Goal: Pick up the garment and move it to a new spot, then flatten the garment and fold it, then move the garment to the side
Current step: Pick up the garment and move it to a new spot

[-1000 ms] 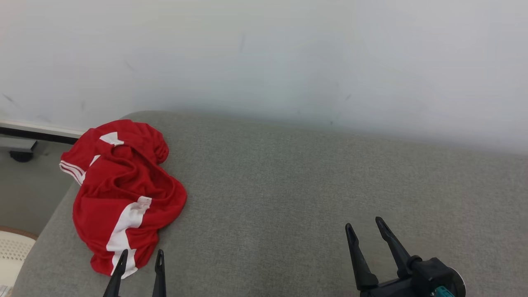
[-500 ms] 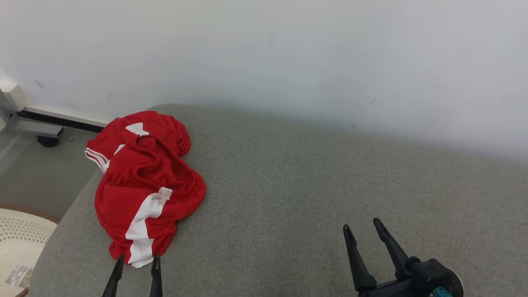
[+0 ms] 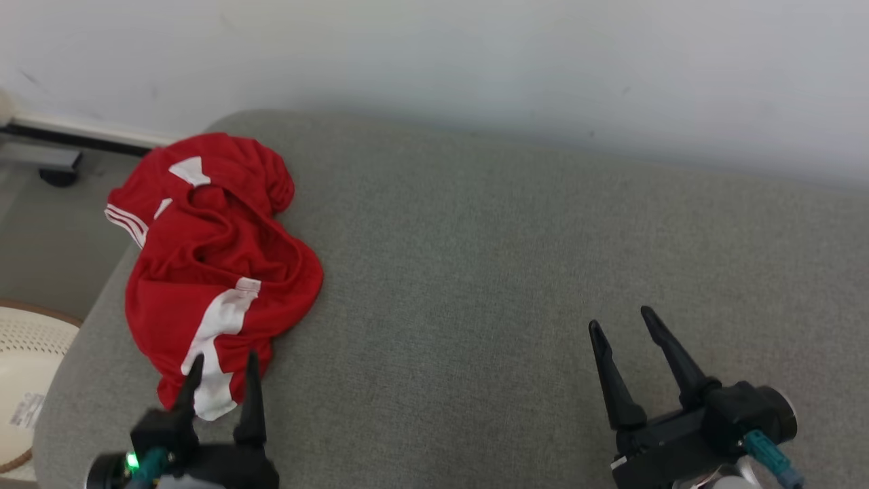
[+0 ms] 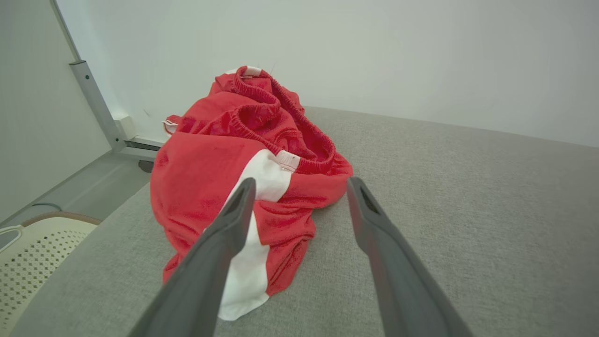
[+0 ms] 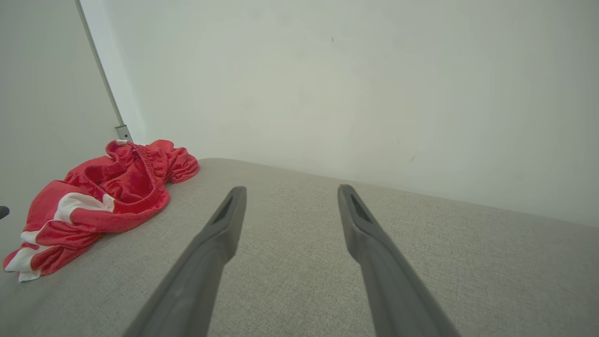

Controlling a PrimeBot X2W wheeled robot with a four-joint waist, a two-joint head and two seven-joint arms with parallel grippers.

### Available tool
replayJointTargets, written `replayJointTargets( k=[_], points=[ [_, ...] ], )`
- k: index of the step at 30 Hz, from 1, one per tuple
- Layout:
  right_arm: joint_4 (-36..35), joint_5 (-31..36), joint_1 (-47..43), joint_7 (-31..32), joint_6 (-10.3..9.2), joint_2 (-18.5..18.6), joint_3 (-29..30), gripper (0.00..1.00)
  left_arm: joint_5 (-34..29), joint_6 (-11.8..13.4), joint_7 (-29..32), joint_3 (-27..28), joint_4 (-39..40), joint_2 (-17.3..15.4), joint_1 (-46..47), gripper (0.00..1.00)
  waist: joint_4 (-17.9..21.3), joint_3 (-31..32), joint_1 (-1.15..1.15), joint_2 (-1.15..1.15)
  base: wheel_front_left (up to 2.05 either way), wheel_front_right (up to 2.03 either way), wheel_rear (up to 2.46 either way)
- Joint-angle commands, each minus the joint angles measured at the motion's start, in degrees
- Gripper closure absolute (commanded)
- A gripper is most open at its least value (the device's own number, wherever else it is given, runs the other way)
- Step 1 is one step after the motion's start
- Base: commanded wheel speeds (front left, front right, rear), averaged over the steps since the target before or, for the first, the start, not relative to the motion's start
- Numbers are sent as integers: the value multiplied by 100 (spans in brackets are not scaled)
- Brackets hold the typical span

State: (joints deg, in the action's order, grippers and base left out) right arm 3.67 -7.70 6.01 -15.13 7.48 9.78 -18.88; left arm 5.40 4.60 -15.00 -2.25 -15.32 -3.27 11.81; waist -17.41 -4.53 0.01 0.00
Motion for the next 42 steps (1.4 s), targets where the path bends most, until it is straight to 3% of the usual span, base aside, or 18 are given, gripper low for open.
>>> replayJointTargets(
  k=[1, 8, 13, 25, 30, 31, 32, 42],
  points=[
    [-26, 19, 110, -7, 2, 86, -2, 0, 96, -12, -22, 49, -202, 3, 295, 0, 106, -544, -1, 0, 0, 0, 0],
    [-96, -8, 477, -7, 2, 343, 17, 0, 206, 72, 114, 285, -1456, -228, 1652, 0, 260, -1142, -1, 0, 0, 0, 0],
    [-133, -13, 621, -7, 2, 412, 45, 0, 325, 135, 600, 467, -2089, -509, 2393, 0, 361, -1392, -1, 0, 0, 0, 0],
    [-228, -33, 801, -7, 2, 333, 203, 0, 902, -264, 2624, 584, -3419, -692, 3349, 0, 506, -1739, -1, 0, 0, 0, 0],
    [-245, -26, 891, -7, 2, 342, 202, 0, 854, -398, 2981, 421, -3696, -786, 3490, 0, 546, -1816, -1, 0, 0, 0, 0],
    [-244, -30, 899, -7, 2, 341, 210, 0, 885, -428, 3026, 412, -3721, -788, 3504, 24, 551, -1822, -1, 0, 0, 0, 0],
    [-246, -34, 905, -7, 2, 337, 221, 0, 895, -445, 3050, 400, -3732, -790, 3519, 97, 555, -1828, -1, 0, 0, 0, 0],
    [-159, -47, 901, -7, 2, 180, 213, 0, 1086, -509, 2338, 530, -3316, -833, 3435, 100, 694, -1691, -1, 0, 0, 0, 0]
  ],
)
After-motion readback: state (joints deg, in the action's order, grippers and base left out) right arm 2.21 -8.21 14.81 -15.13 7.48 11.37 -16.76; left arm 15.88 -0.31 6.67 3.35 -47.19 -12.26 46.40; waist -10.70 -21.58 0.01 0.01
